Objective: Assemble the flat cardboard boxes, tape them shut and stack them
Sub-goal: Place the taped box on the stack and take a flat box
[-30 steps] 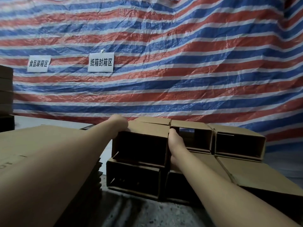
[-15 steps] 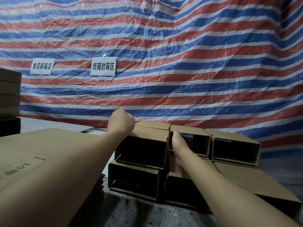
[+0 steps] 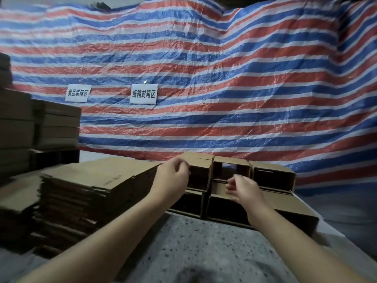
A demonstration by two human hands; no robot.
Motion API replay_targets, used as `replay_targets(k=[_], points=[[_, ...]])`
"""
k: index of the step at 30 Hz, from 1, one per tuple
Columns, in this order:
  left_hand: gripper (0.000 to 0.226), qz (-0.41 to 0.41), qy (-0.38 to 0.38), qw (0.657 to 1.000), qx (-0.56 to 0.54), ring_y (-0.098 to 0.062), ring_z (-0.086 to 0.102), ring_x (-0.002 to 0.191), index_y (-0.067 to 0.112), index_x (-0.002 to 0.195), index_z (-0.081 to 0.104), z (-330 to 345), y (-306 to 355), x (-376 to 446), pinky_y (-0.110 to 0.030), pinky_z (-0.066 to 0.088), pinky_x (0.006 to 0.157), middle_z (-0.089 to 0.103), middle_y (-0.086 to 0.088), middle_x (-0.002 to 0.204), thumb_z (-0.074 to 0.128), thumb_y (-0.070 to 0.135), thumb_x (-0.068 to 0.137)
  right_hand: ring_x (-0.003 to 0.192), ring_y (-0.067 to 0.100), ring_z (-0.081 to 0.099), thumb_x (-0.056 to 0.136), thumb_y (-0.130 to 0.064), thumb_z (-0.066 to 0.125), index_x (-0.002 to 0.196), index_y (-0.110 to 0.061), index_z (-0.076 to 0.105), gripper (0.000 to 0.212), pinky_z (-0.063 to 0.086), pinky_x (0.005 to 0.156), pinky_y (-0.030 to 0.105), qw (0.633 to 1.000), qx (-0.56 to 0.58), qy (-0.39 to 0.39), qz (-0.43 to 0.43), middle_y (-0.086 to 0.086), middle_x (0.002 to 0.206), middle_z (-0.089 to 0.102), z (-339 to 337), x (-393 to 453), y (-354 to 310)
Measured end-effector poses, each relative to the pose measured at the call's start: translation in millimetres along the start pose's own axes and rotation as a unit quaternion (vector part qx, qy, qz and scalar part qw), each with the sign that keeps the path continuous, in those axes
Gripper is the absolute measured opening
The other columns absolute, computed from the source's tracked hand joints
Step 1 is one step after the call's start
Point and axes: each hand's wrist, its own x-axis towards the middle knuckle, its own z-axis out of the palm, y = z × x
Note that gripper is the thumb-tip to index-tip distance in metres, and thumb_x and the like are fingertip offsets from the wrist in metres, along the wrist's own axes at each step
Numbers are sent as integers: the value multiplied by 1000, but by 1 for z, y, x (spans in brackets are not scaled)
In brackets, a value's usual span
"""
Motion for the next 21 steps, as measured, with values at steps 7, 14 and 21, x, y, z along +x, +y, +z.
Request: replay_targets(k=[7, 14, 21], points=[[24, 6, -71, 996, 44, -4, 64, 66, 36, 83, 63, -12, -11, -95, -22, 54, 56, 68, 9, 72, 53, 21, 98, 77, 25, 64, 101, -19, 52, 72, -2, 60, 34, 48, 68, 31, 998, -54, -9, -24, 11, 72, 67, -19, -84, 33], [34, 96, 5, 934, 343, -17, 54, 113, 17, 126, 57, -94, 7, -16, -32, 44, 94, 60, -1, 124, 49, 36, 99, 77, 28, 65, 100, -28, 55, 72, -7, 65, 36, 48, 71, 35, 992, -86, -15, -87, 11, 75, 68, 6, -64, -11], [58, -100, -161, 802, 566, -31, 40, 135, 16, 145, 39, -111, -23, 7, -49, 33, 112, 45, -11, 147, 37, 53, 100, 75, 11, 60, 100, -37, 54, 87, -16, 69, 28, 43, 63, 25, 972, -169, -90, -138, 0, 81, 69, 68, -48, -24]])
